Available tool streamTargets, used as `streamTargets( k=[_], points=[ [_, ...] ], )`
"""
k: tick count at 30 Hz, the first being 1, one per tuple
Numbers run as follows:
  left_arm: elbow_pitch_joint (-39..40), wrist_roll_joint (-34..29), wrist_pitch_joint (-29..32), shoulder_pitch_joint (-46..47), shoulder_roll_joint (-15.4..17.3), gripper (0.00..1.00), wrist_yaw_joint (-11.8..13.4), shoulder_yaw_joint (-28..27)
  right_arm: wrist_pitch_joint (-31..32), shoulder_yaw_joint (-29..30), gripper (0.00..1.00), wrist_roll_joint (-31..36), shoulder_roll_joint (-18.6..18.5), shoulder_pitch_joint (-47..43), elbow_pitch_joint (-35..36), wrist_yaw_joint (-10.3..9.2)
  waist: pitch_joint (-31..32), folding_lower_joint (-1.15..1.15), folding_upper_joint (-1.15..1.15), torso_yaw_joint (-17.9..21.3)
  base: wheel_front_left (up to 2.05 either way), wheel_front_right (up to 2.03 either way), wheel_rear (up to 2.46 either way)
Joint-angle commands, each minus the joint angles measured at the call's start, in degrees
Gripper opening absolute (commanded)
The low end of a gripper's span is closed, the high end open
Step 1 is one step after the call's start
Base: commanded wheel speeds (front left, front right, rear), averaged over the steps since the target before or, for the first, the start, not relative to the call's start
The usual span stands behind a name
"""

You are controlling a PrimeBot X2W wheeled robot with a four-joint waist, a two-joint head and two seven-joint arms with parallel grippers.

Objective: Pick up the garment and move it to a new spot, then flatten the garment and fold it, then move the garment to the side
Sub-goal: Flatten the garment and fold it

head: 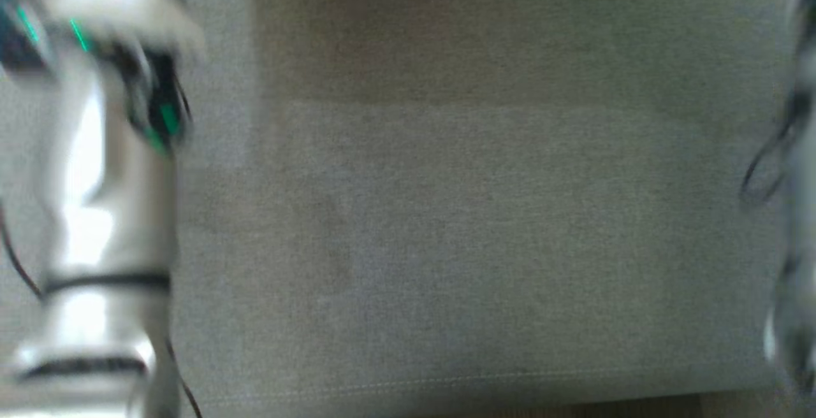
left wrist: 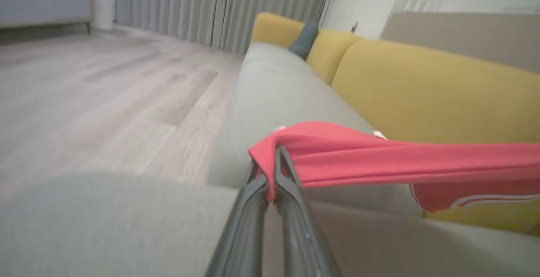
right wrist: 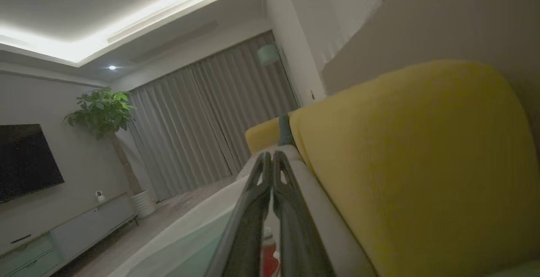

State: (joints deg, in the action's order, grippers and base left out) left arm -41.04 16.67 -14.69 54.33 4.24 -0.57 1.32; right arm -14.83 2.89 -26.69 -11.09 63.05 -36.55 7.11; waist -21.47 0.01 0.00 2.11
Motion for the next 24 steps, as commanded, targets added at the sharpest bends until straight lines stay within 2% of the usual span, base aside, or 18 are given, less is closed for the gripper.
streamTargets(
  k=[1,7,13,18,24],
  points=[
    [1.5,0.2,-0.3,-1.6,2.1,0.0,0.1,-2.2,-0.2,-0.5,0.0,-1.7,0.1,-1.6,3.1,0.37,0.7,-0.01,0.0,0.6,0.0,0.0,0.0],
    [1.6,2.8,-0.3,-19.4,-0.6,0.0,-1.0,-7.3,-0.2,-3.1,0.0,-10.0,0.8,-24.2,10.5,0.37,4.8,-0.01,0.0,2.6,0.0,0.0,0.0],
    [3.2,5.5,-0.3,-33.2,-1.3,0.0,-1.0,-9.8,-0.2,-6.8,0.0,-12.8,0.7,-41.7,14.7,0.37,11.0,-0.01,0.0,4.6,0.0,0.0,0.0],
    [7.3,11.3,-0.3,-44.6,-1.3,0.0,1.4,-7.0,0.7,-6.7,0.0,-13.7,1.1,-52.4,15.9,0.37,17.1,-0.01,0.0,5.4,0.0,0.0,0.0],
    [12.4,13.5,-0.3,-51.0,-1.3,0.0,3.2,-2.8,3.5,-4.0,0.0,-13.4,1.0,-58.5,21.2,0.37,19.1,-0.01,0.0,4.6,0.0,0.0,0.0]
  ],
)
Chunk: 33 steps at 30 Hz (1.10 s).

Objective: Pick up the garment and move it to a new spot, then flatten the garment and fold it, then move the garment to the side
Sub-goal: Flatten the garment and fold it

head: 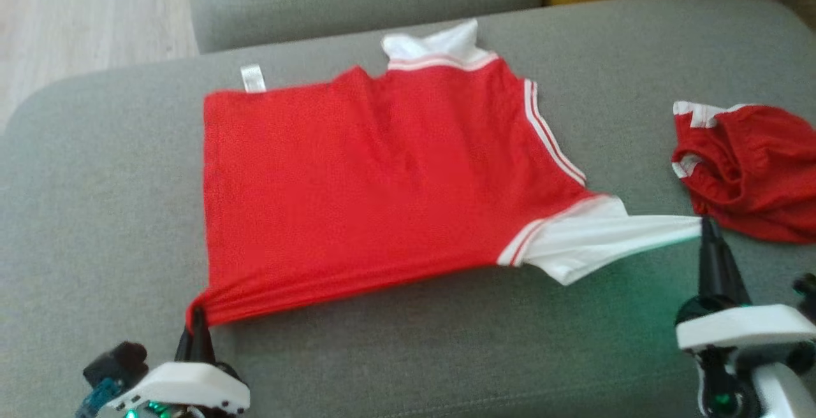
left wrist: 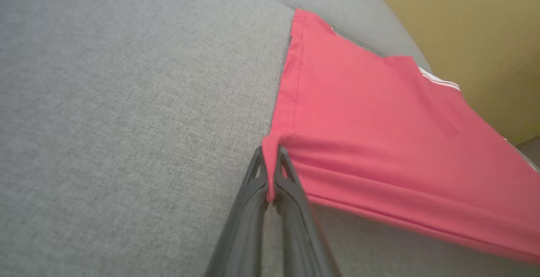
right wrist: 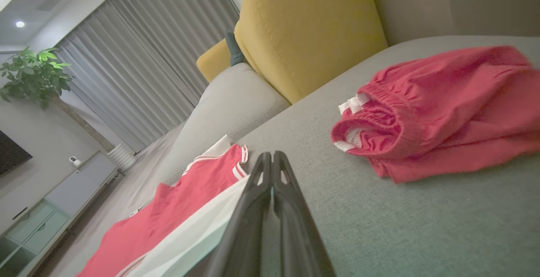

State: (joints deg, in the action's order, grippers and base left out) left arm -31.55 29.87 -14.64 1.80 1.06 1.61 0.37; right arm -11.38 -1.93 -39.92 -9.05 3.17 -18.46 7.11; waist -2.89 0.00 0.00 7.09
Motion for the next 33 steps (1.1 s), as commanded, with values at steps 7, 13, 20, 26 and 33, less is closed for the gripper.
streamTargets(
  k=[7,13,20,26,33],
  points=[
    [9.4,-1.6,-0.4,3.8,1.8,0.0,2.4,1.6,3.7,2.2,0.0,3.0,0.3,3.4,7.5,0.37,-2.5,0.0,0.0,-2.9,0.0,0.0,0.0],
    [6.7,-2.6,-0.4,10.1,1.8,0.0,1.7,4.7,4.4,2.3,0.0,5.0,1.3,10.5,4.3,0.37,-6.2,0.0,0.0,-4.7,0.0,0.0,0.0],
    [-1.1,-2.8,-0.4,19.9,1.8,0.0,0.9,8.2,3.3,1.8,0.0,7.6,1.0,22.5,-5.1,0.37,-11.1,0.0,0.0,-6.1,0.0,0.0,0.0],
    [-6.1,-2.7,-0.4,26.7,1.8,0.0,1.2,9.8,1.2,0.3,0.0,10.1,0.4,30.4,-14.4,0.37,-14.1,0.0,0.0,-7.0,0.0,0.0,0.0],
    [-7.3,-2.6,-0.4,29.8,1.8,1.0,2.1,10.2,-2.0,-1.0,1.0,11.0,1.1,35.2,-22.4,0.37,-15.5,0.0,0.0,-7.5,0.0,0.0,0.0]
  ],
)
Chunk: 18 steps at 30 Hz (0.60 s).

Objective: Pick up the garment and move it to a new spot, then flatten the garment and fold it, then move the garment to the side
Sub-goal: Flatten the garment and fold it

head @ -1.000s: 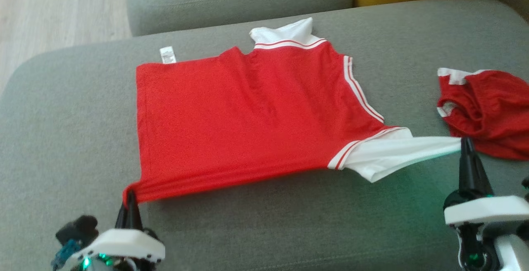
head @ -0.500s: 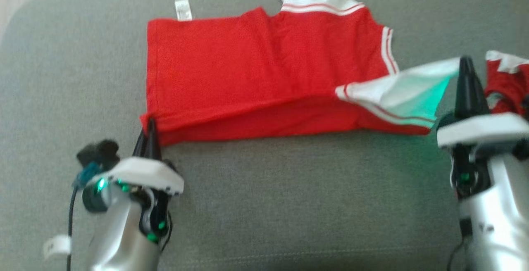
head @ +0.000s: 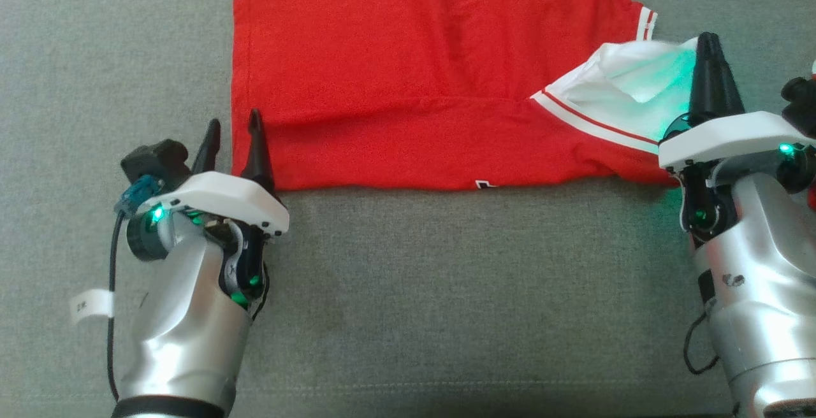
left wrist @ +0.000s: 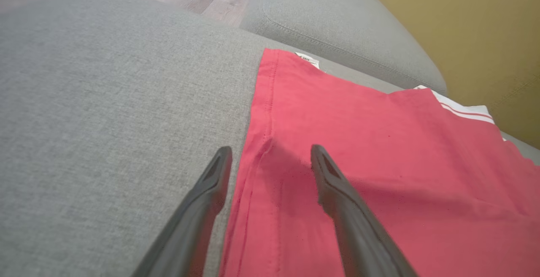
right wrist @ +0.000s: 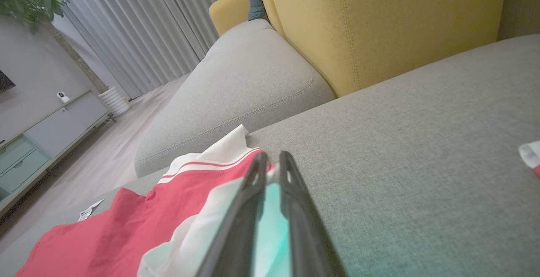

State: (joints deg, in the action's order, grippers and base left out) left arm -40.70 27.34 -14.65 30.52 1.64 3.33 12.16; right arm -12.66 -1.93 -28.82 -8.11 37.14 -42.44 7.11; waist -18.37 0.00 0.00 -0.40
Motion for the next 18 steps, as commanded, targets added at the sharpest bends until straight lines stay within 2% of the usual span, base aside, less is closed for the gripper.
streamTargets(
  k=[1,5,9,13,18],
  points=[
    [2.4,0.2,-0.3,0.6,1.2,1.0,0.5,-1.7,-1.1,-1.1,1.0,-0.1,0.3,1.4,1.2,0.37,-0.1,0.0,0.0,-0.1,0.0,0.0,0.0],
    [4.9,2.3,-0.3,-2.9,1.2,1.0,0.6,-1.5,-2.1,-0.9,1.0,-0.3,0.4,0.1,1.4,0.37,0.2,0.0,0.0,-0.2,0.0,0.0,0.0],
    [5.2,5.0,-0.3,-6.2,1.2,1.0,0.3,-0.1,-2.3,0.2,1.0,0.0,-0.1,-3.8,4.9,0.37,0.7,0.0,0.0,-0.4,0.0,0.0,0.0],
    [4.5,6.4,-0.3,-7.3,1.2,1.0,1.4,1.1,-2.3,0.6,1.0,1.3,-0.2,-8.7,8.3,0.37,1.0,0.0,0.0,-0.4,0.0,0.0,0.0],
    [2.8,7.0,-0.3,-6.8,1.2,1.0,2.2,1.9,-2.3,-0.9,1.0,3.0,-0.5,-12.6,8.8,0.37,0.9,0.0,0.0,0.0,0.0,0.0,0.0]
  ],
)
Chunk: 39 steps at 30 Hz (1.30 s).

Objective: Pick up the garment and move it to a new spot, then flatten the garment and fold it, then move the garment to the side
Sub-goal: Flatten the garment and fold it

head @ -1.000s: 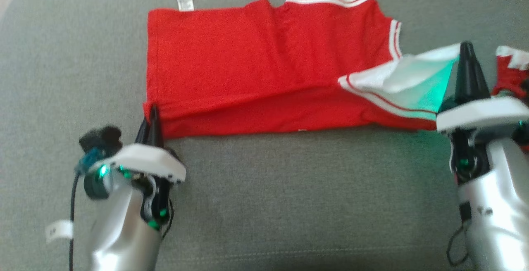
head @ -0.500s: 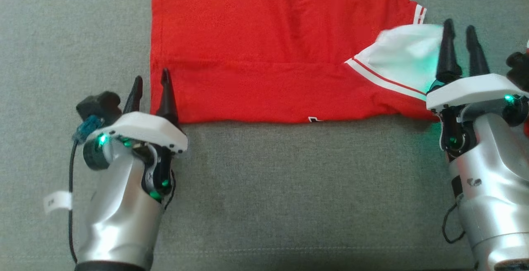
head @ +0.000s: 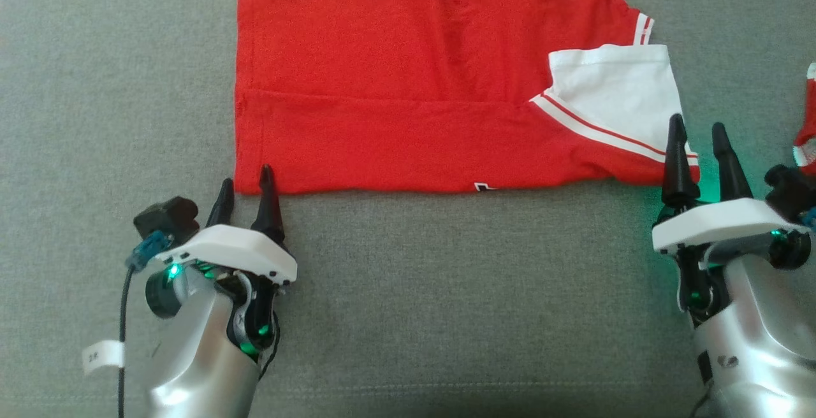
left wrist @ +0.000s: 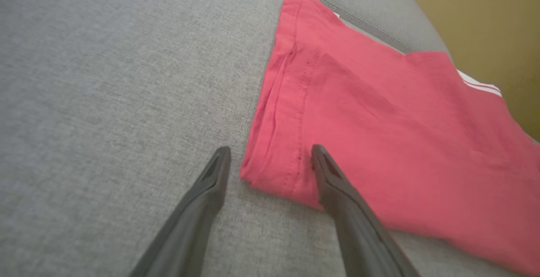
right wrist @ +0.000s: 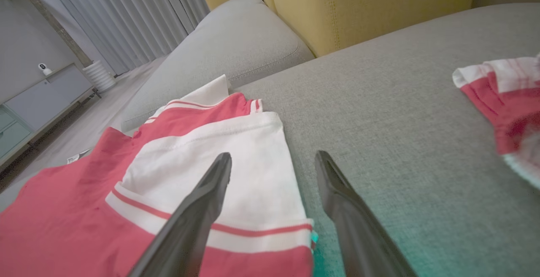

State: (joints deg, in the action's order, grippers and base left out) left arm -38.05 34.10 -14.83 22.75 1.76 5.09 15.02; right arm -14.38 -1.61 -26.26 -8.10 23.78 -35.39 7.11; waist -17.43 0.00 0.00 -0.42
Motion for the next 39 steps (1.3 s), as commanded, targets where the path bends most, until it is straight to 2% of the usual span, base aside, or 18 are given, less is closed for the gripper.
streamTargets(
  k=[1,5,6,8,12,13,14,15,18,25,32,33,34,35,39],
  points=[
    [-0.6,0.2,-0.2,1.1,1.1,1.0,0.6,-0.5,-0.6,-1.4,1.0,0.7,-0.6,0.4,1.4,0.37,0.0,0.0,0.0,0.2,0.0,0.0,0.0],
    [-3.3,0.9,-0.2,1.6,1.1,1.0,0.4,0.8,0.6,-2.0,1.0,2.4,-0.6,0.2,-0.5,0.37,-0.1,0.0,0.0,0.4,0.0,0.0,0.0],
    [-4.1,1.1,-0.2,1.8,1.1,0.59,0.2,1.5,1.1,-2.0,1.0,3.2,-0.6,0.3,-1.2,0.37,-0.1,0.0,0.0,0.4,0.0,0.0,0.0],
    [-5.2,2.0,-0.2,2.3,1.1,0.0,-0.8,2.6,2.1,-1.7,1.0,4.8,-0.4,0.7,-2.7,0.37,-0.2,0.0,0.0,0.3,0.0,0.0,0.0],
    [-6.7,3.4,-0.2,2.7,1.1,0.0,-1.7,4.5,5.0,-1.2,1.0,7.4,0.1,1.1,-5.6,0.37,-0.5,0.0,0.0,-0.1,0.0,0.0,0.0],
    [-7.0,3.6,-0.2,2.7,1.1,0.0,-1.9,4.8,5.4,-1.1,0.96,7.6,0.2,1.1,-5.9,0.37,-0.5,0.0,0.0,-0.2,0.0,0.0,0.0],
    [-7.2,3.8,-0.2,2.7,1.1,0.0,-2.0,5.0,6.0,-1.3,0.42,8.0,0.2,1.1,-6.3,0.37,-0.4,0.0,0.0,-0.3,0.0,0.0,0.0],
    [-7.3,4.0,-0.2,2.6,1.1,0.0,-2.1,5.2,6.4,-1.4,0.0,8.2,0.3,1.0,-6.6,0.37,-0.3,0.0,0.0,-0.3,0.0,0.0,0.0],
    [-7.4,3.6,-0.2,2.0,1.1,0.0,-1.9,5.1,6.8,-1.7,0.0,8.0,0.4,0.4,-7.1,0.37,1.0,0.0,0.0,-0.5,0.0,0.0,0.0],
    [-4.3,1.5,-0.2,-4.0,1.1,0.0,-0.7,0.7,6.1,-1.4,0.0,6.7,0.0,-1.7,-7.6,0.37,7.3,0.0,0.0,-0.8,0.0,0.0,0.0],
    [-2.5,-1.0,-0.2,-10.4,1.1,0.0,-1.5,-2.1,8.2,-1.1,0.0,3.9,-0.7,-5.8,-5.9,0.37,12.2,0.0,0.0,-1.4,0.0,0.0,0.0],
    [-2.3,-1.7,-0.2,-10.5,1.1,0.0,-1.4,-2.2,8.6,-1.0,0.52,3.4,-0.8,-6.2,-5.2,0.37,12.2,0.0,0.0,-1.5,0.0,0.0,0.0],
    [-1.9,-2.8,-0.2,-10.4,1.1,0.45,-1.4,-2.5,8.8,-0.8,1.0,3.0,-1.0,-6.3,-4.4,0.37,11.9,0.0,0.0,-1.6,0.0,0.0,0.0],
    [-0.9,-4.6,-0.2,-9.2,1.1,1.0,-1.8,-2.9,8.6,-0.4,1.0,3.0,-1.7,-6.0,-2.5,0.37,11.0,0.0,0.0,-1.8,0.0,0.0,0.0],
    [0.5,-7.9,-0.1,-3.3,2.4,1.0,-2.7,-2.2,9.1,-0.3,1.0,4.3,-2.6,-3.2,1.2,0.37,8.2,0.0,0.0,-2.5,0.0,0.0,0.0]
  ],
)
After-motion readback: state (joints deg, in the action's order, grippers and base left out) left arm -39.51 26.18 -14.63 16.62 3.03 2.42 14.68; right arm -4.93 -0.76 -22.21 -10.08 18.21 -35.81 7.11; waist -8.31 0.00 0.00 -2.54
